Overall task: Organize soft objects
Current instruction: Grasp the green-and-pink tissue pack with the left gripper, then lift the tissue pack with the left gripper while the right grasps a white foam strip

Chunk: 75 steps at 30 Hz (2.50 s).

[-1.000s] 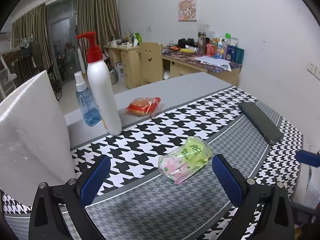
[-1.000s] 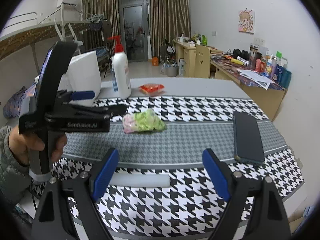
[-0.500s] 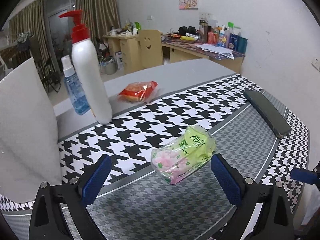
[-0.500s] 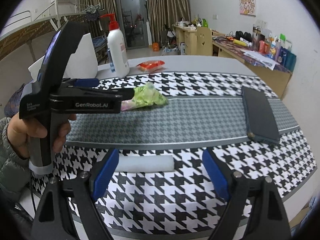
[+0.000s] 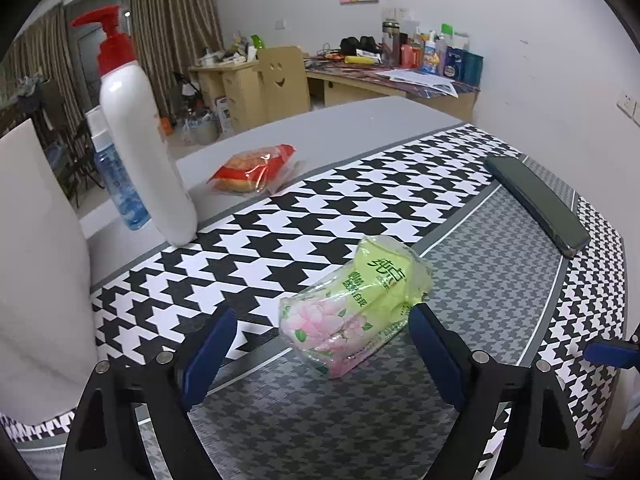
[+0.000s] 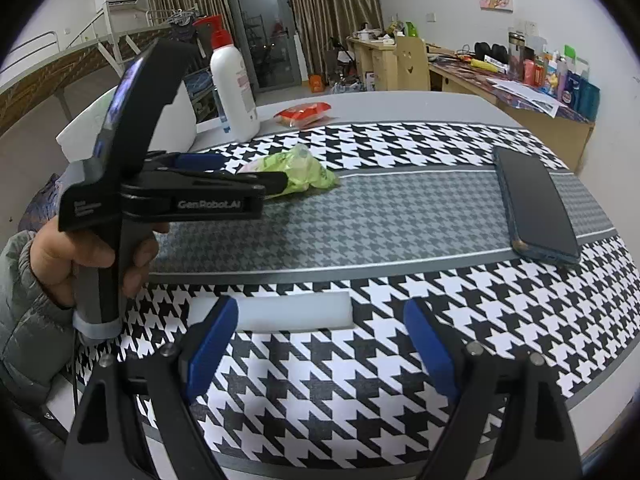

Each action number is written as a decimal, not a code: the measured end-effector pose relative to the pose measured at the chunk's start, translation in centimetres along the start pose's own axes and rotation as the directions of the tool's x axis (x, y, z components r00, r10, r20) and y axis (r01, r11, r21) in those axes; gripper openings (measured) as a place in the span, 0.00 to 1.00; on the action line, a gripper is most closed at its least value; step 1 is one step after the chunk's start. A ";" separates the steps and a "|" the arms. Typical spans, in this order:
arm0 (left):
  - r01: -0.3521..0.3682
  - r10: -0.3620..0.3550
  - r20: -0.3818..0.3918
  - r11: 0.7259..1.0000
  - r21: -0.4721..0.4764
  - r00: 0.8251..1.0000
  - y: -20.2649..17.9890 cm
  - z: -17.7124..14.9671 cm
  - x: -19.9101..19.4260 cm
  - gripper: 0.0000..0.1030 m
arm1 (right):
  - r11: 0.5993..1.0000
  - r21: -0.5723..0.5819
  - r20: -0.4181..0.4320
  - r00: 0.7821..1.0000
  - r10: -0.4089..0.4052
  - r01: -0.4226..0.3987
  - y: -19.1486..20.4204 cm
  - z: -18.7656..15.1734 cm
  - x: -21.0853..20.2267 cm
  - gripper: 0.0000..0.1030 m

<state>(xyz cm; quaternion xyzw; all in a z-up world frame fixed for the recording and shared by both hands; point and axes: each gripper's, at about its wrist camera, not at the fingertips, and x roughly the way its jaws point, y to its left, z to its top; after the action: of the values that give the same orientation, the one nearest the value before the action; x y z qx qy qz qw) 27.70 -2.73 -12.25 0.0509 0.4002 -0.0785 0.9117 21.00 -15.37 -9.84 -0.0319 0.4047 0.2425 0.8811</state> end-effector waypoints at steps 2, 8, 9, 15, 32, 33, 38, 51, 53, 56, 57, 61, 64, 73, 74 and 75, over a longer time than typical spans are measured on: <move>0.022 -0.022 -0.005 1.000 0.005 1.000 -0.1 0.1 0.2 0.79 | 1.000 -0.004 -0.001 1.000 0.000 0.000 0.1 -0.1 0.1 0.86; 0.035 -0.035 -0.003 0.999 0.041 0.999 -0.6 0.5 0.5 0.72 | 1.000 0.000 -0.004 1.000 0.014 -0.014 0.0 -0.1 0.3 0.86; 0.040 -0.040 -0.008 0.998 0.047 0.999 -0.7 0.5 0.7 0.69 | 1.000 0.002 -0.004 1.000 0.014 -0.014 -0.1 -0.1 0.4 0.86; 0.052 -0.051 -0.018 0.994 0.095 0.999 -1.6 0.5 0.9 0.55 | 1.000 0.006 -0.007 1.000 0.020 -0.020 -0.3 -0.1 0.4 0.86; 0.036 -0.036 -0.006 0.995 0.094 0.999 -1.1 0.2 -0.6 0.39 | 0.999 -0.004 -0.080 0.996 0.035 -0.036 1.3 -0.4 1.1 0.66; 0.036 -0.036 -0.003 0.995 0.092 0.999 -1.0 0.2 -0.8 0.39 | 0.999 -0.004 -0.081 0.996 0.036 -0.036 1.4 -0.4 1.1 0.65; 0.020 -0.022 0.021 0.996 0.086 1.000 -0.6 0.0 -2.3 0.39 | 1.000 0.004 -0.077 0.997 0.026 -0.026 1.2 0.1 1.6 0.58; -0.017 0.017 0.048 1.000 -0.004 0.999 2.5 -1.8 -5.8 0.39 | 1.000 0.016 -0.054 0.999 0.000 0.001 1.3 2.2 2.2 0.58; -0.019 0.019 0.056 1.000 -0.010 0.998 2.7 -2.1 -6.4 0.39 | 1.000 0.017 -0.054 0.998 -0.016 0.017 1.5 2.1 1.9 0.58; -0.024 0.024 0.074 1.000 -0.001 0.997 2.8 -2.5 -7.2 0.39 | 0.999 0.017 -0.069 0.997 -0.044 0.045 1.9 2.0 1.9 0.58; -0.020 0.020 0.079 1.000 -0.002 0.997 2.9 -2.6 -7.5 0.39 | 0.998 0.012 -0.069 0.996 -0.059 0.060 2.1 1.9 1.8 0.58; 0.010 -0.010 0.096 1.000 -0.004 0.995 3.2 -3.2 -8.2 0.39 | 0.994 0.037 -0.099 0.990 -0.098 0.102 2.5 1.7 1.8 0.59; 0.024 -0.023 0.099 1.000 -0.007 0.995 3.5 -3.7 -8.6 0.39 | 0.991 0.048 -0.100 0.988 -0.117 0.122 2.6 1.7 1.6 0.59; 0.020 -0.018 0.124 1.000 -0.010 0.992 4.1 -4.1 -9.2 0.39 | 0.983 0.105 -0.104 0.985 -0.138 0.149 2.9 0.9 0.0 0.59; 0.020 -0.019 0.125 1.000 -0.009 0.992 4.1 -4.1 -9.2 0.39 | 0.982 0.117 -0.108 0.985 -0.137 0.149 2.7 0.8 0.0 0.59; 0.025 -0.023 0.125 1.000 -0.010 0.992 4.1 -4.2 -9.2 0.39 | 0.980 0.133 -0.114 0.984 -0.135 0.150 2.6 0.7 -0.1 0.59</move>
<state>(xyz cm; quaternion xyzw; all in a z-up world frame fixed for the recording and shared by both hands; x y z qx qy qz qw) 19.27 2.89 -8.15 0.0358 0.3433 -0.0902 0.9342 20.26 -12.99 -8.94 -0.0112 0.4630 0.1475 0.8740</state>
